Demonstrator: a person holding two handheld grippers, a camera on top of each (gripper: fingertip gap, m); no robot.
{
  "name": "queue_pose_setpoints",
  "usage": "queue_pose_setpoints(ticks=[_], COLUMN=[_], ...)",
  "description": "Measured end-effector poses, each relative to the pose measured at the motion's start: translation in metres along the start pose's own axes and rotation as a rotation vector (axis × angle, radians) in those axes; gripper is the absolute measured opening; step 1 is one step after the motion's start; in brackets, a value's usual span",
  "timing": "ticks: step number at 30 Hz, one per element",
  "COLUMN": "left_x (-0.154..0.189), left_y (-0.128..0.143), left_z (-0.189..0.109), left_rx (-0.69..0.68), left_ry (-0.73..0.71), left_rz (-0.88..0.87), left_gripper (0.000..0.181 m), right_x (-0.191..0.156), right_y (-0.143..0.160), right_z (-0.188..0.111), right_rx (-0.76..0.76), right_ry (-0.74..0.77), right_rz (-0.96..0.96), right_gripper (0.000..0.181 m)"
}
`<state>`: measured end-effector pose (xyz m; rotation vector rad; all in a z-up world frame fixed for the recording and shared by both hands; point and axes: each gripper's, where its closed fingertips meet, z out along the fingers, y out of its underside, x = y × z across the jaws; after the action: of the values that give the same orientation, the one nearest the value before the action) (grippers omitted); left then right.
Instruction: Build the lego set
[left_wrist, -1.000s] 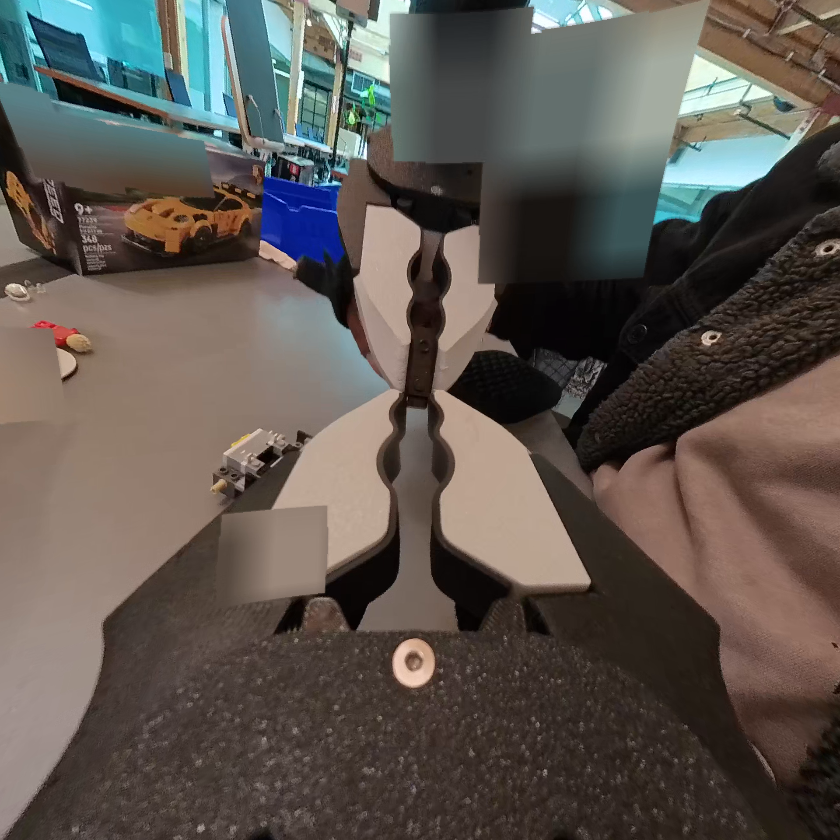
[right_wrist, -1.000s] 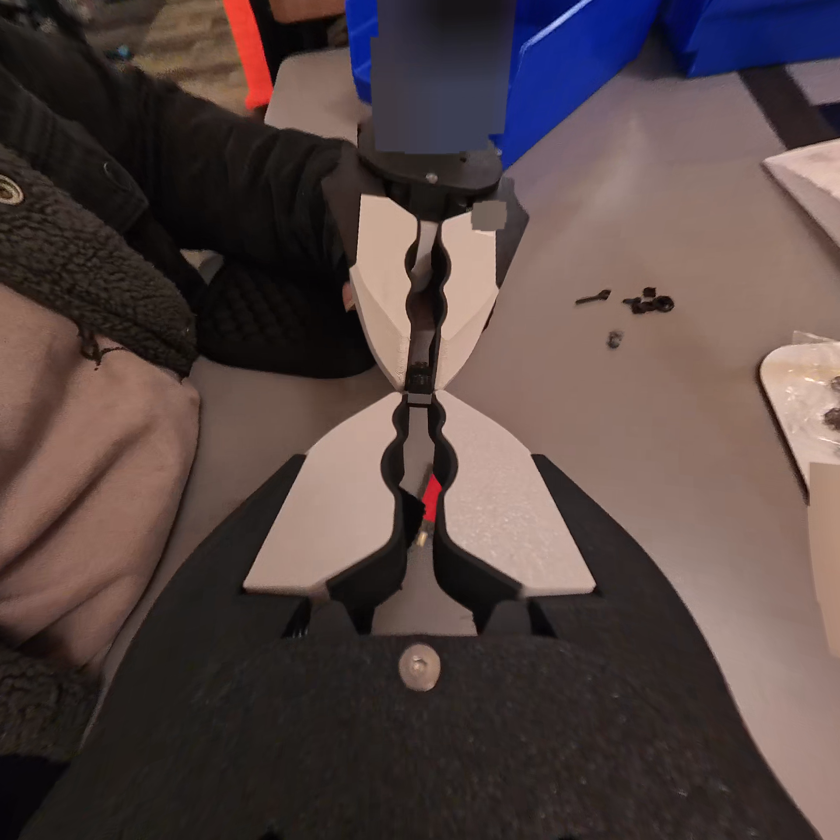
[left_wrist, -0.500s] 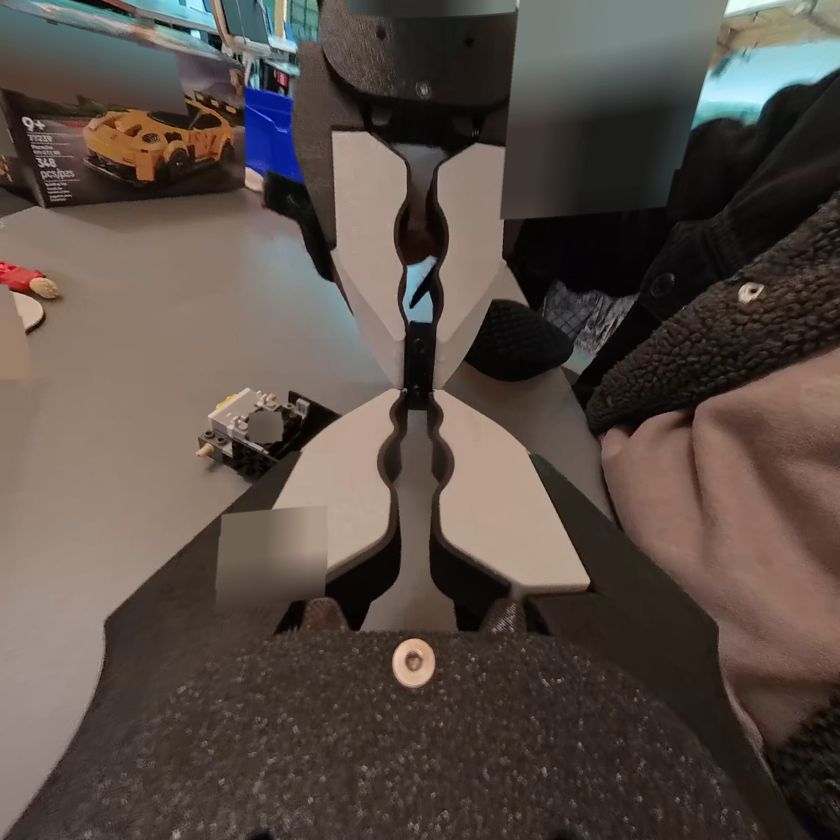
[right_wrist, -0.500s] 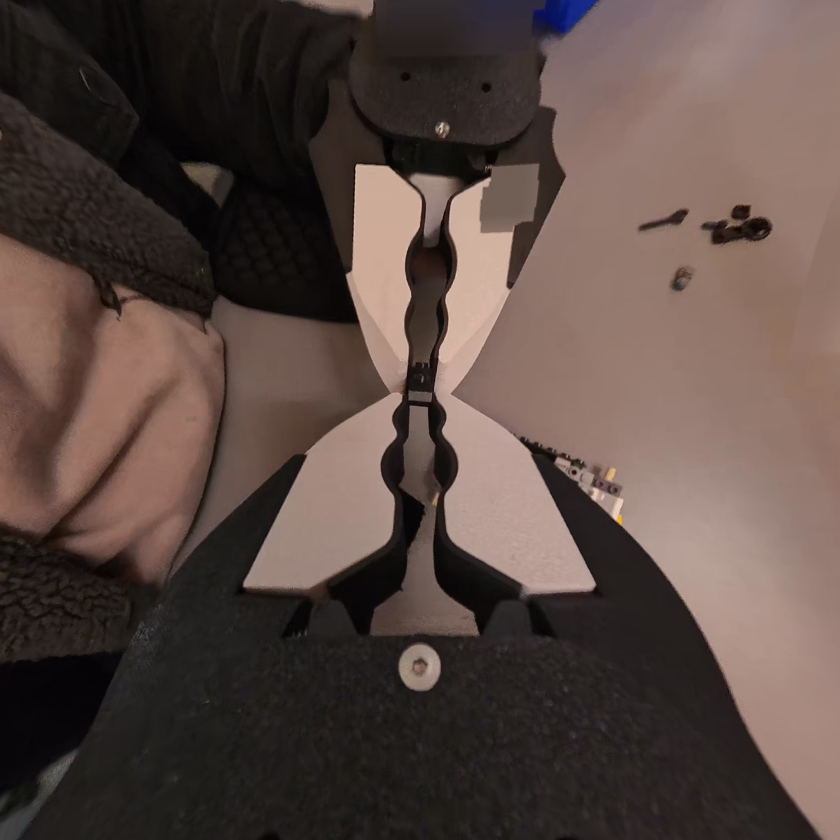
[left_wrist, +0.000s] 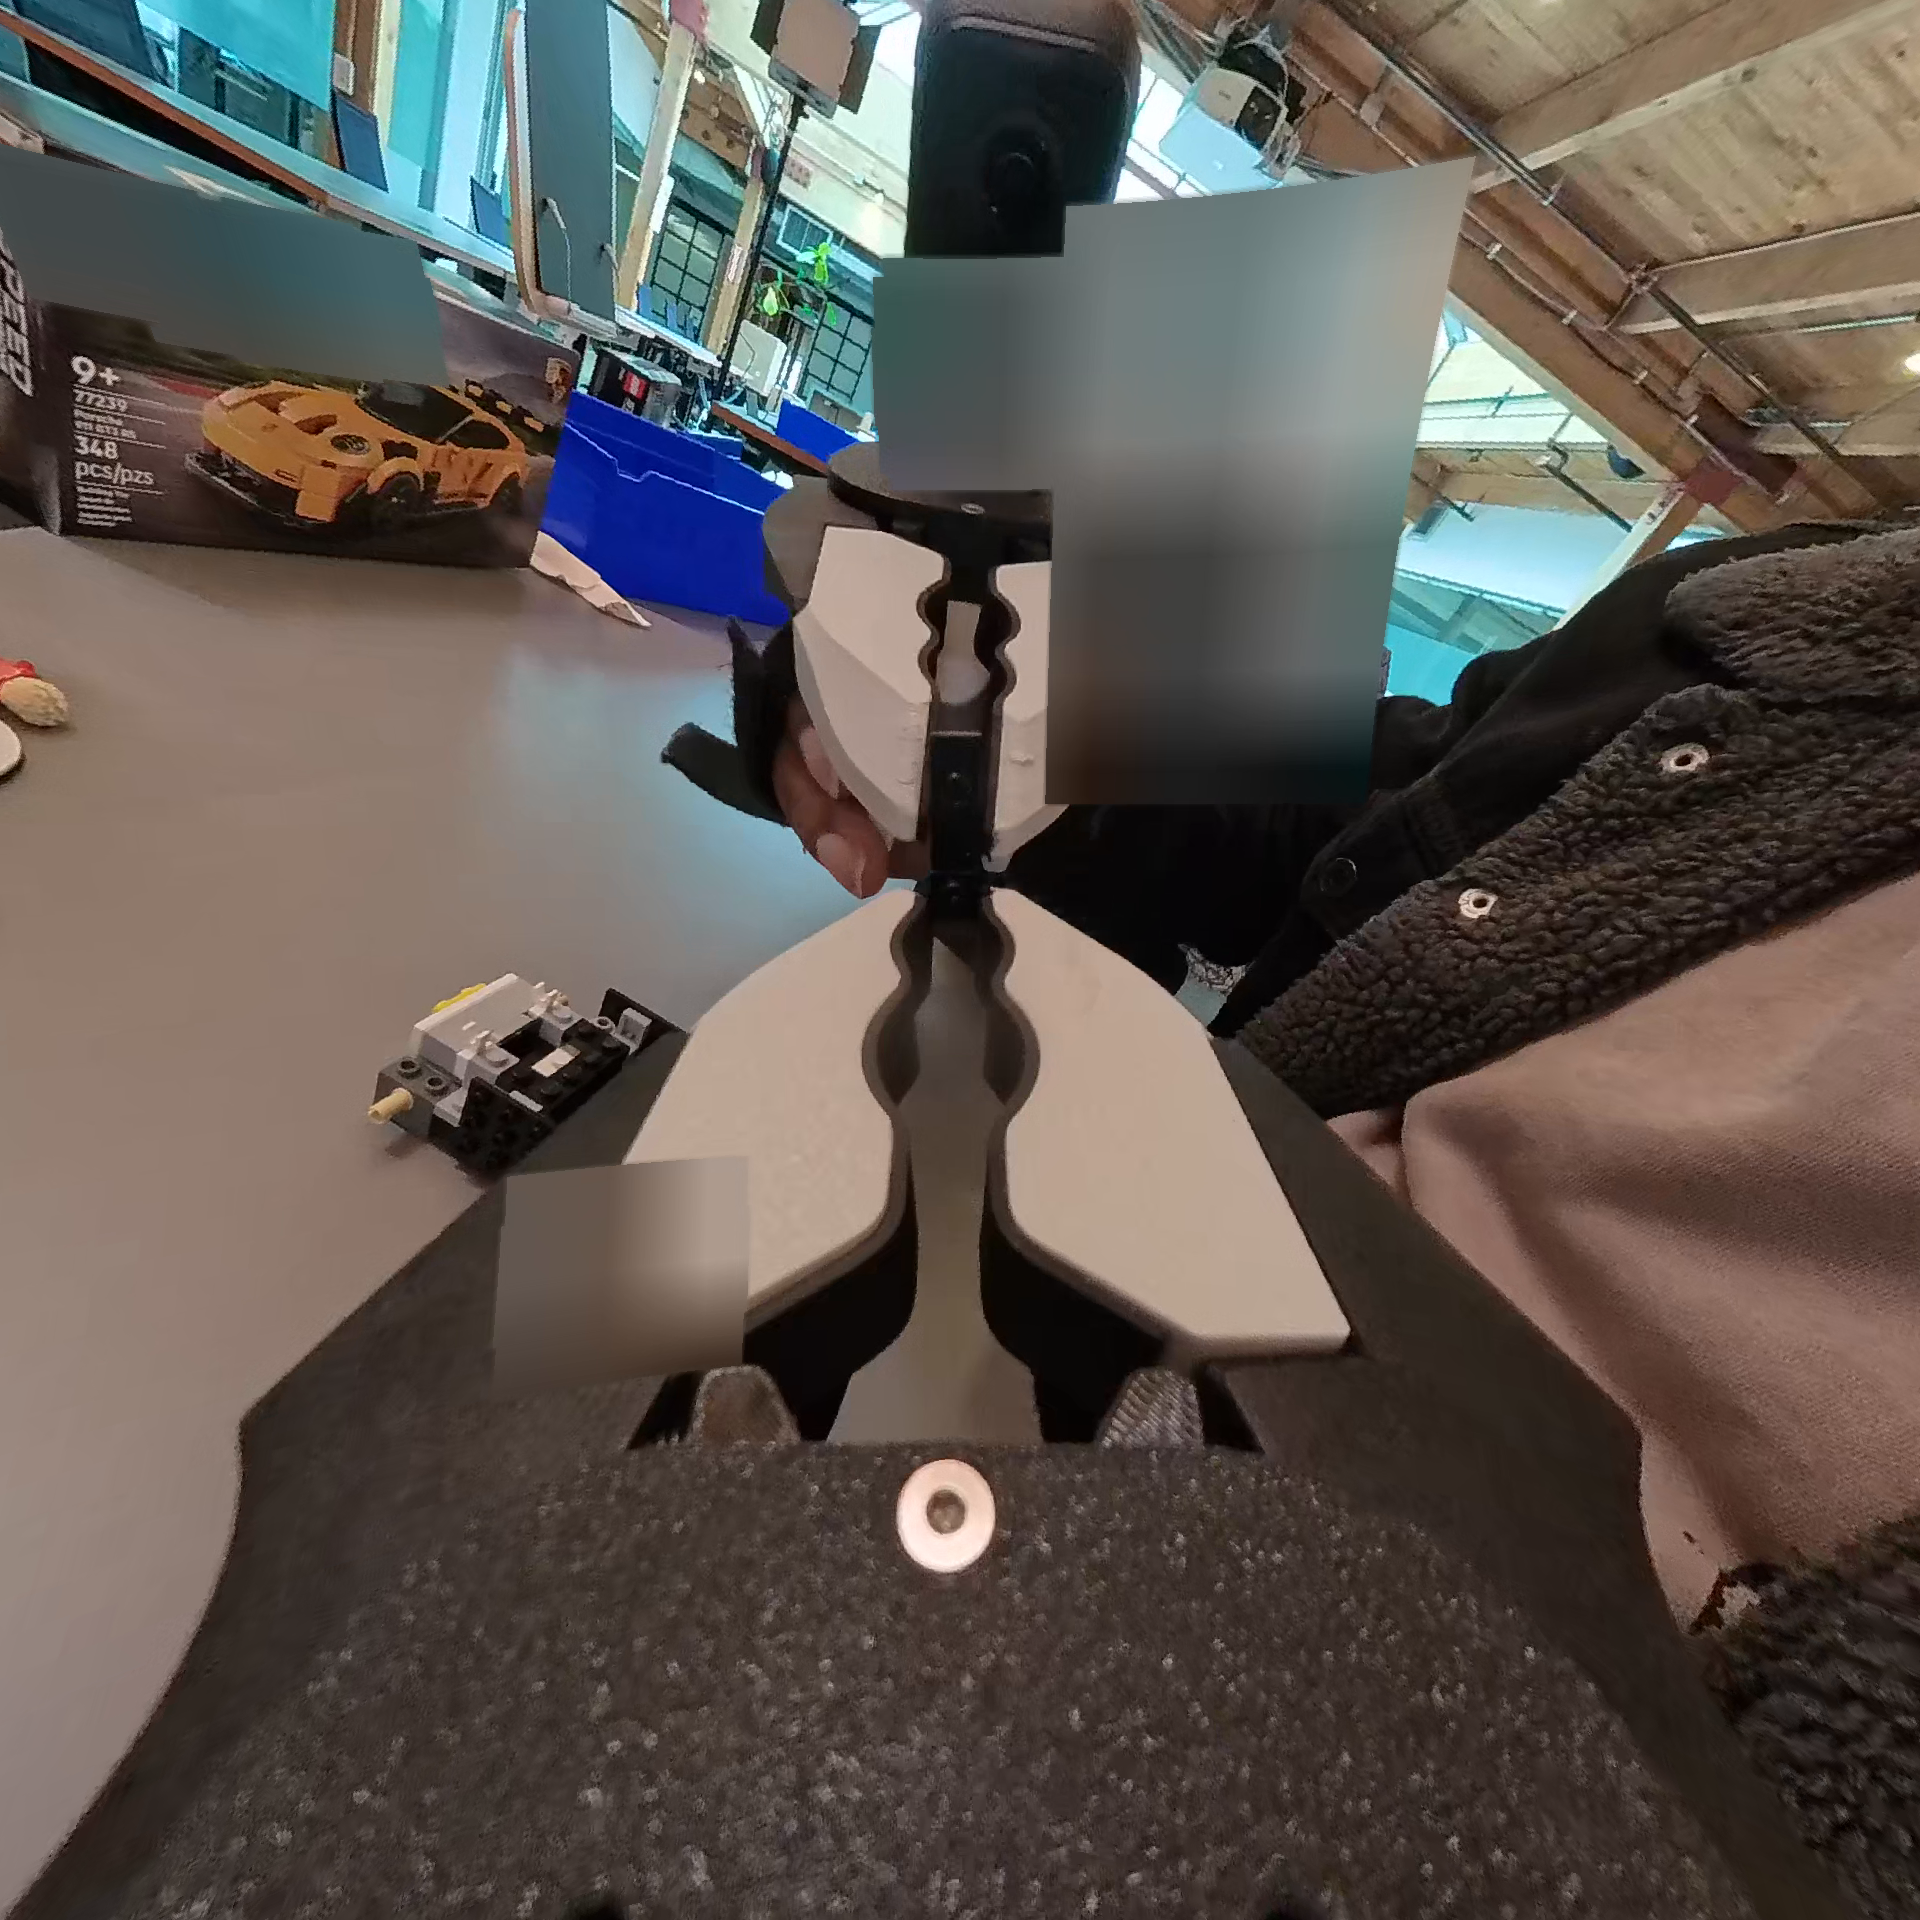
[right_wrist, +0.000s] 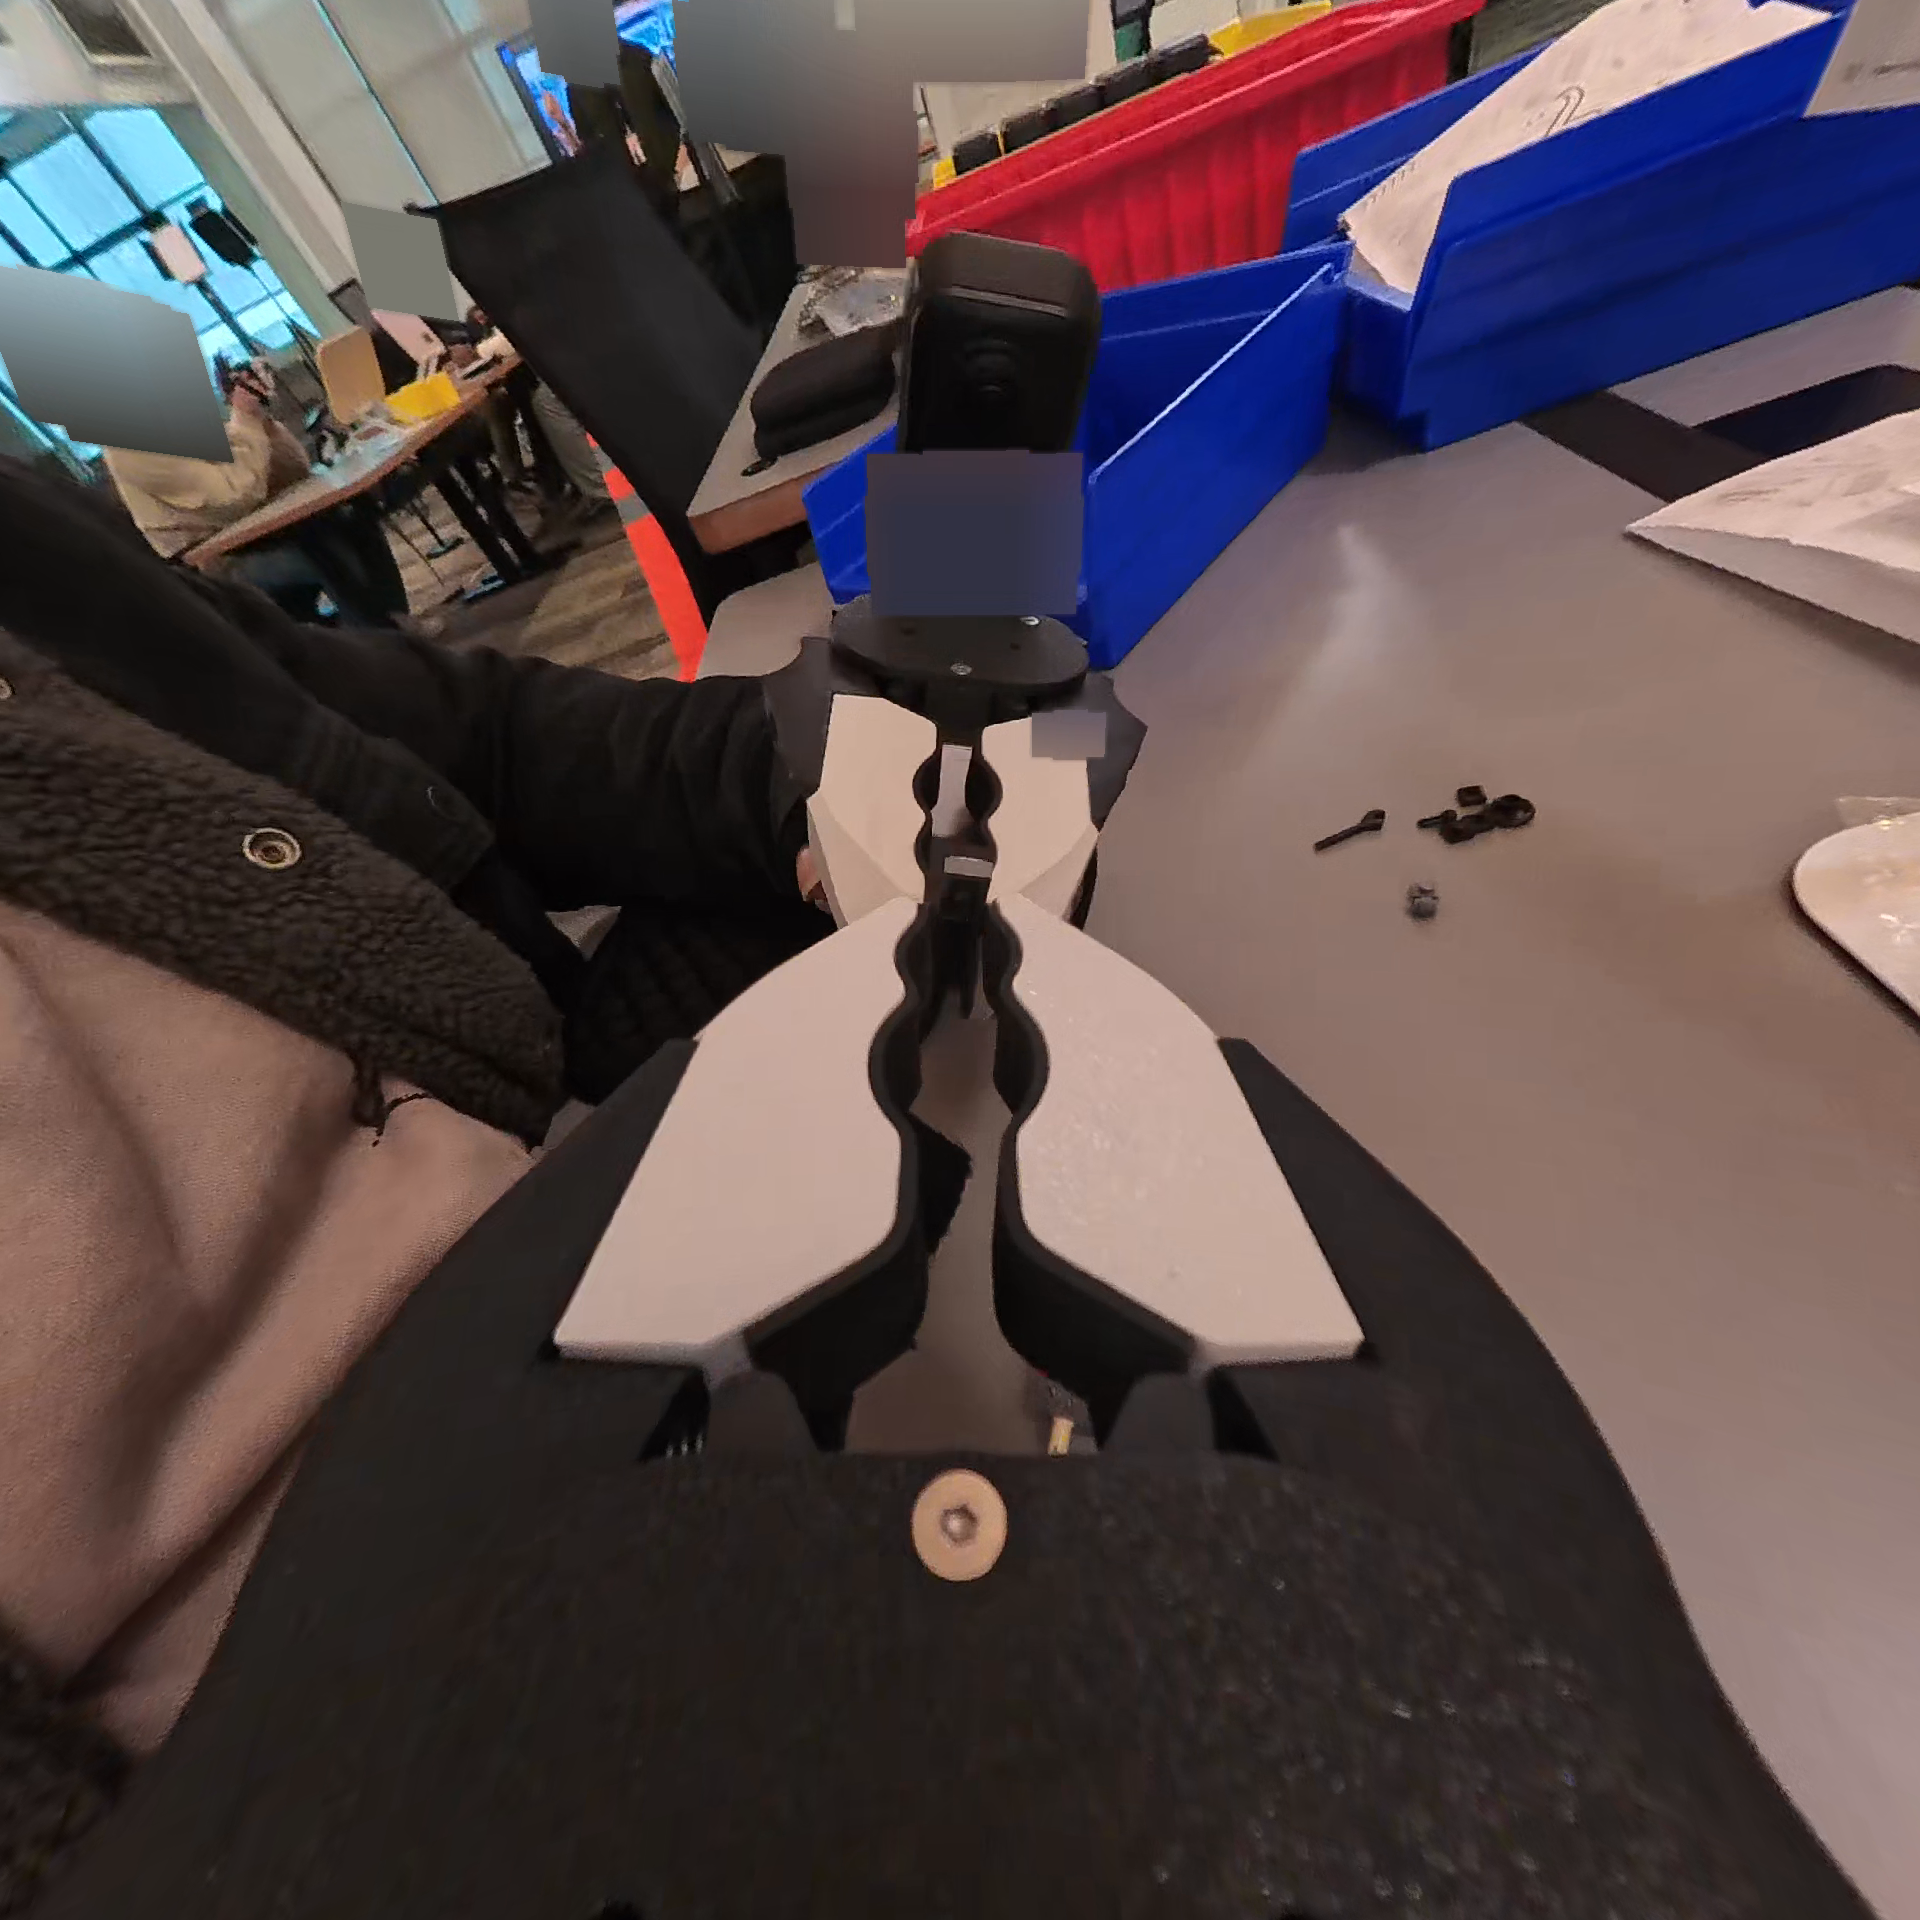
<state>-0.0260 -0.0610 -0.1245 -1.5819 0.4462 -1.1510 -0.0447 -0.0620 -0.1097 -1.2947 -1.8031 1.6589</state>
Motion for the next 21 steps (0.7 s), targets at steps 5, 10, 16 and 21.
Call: queue_pose_setpoints(ticks=[5,10,16,21], left_x=[0.002,0.004,0.000,-0.001], left_y=[-0.002,0.002,0.006,-0.007], left_z=[-0.001,0.001,0.002,-0.002], left_rx=[0.010,-0.019,-0.043,0.041], left_ry=[0.018,0.023,-0.015,-0.028], left_rz=[-0.005,0.019,0.045,0.022], left_gripper=[0.008,0.018,0.008,0.008], right_x=[-0.002,-0.001,-0.002,0.000], right_y=[-0.002,0.005,0.009,-0.003], right_z=[0.001,0.000,0.000,-0.001], right_rx=[-0.011,-0.062,-0.095,0.024], right_ry=[-0.024,-0.028,-0.043,-0.043], right_rz=[-0.005,-0.007,0.017,0.031], right_gripper=[0.008,0.008,0.008,0.008])
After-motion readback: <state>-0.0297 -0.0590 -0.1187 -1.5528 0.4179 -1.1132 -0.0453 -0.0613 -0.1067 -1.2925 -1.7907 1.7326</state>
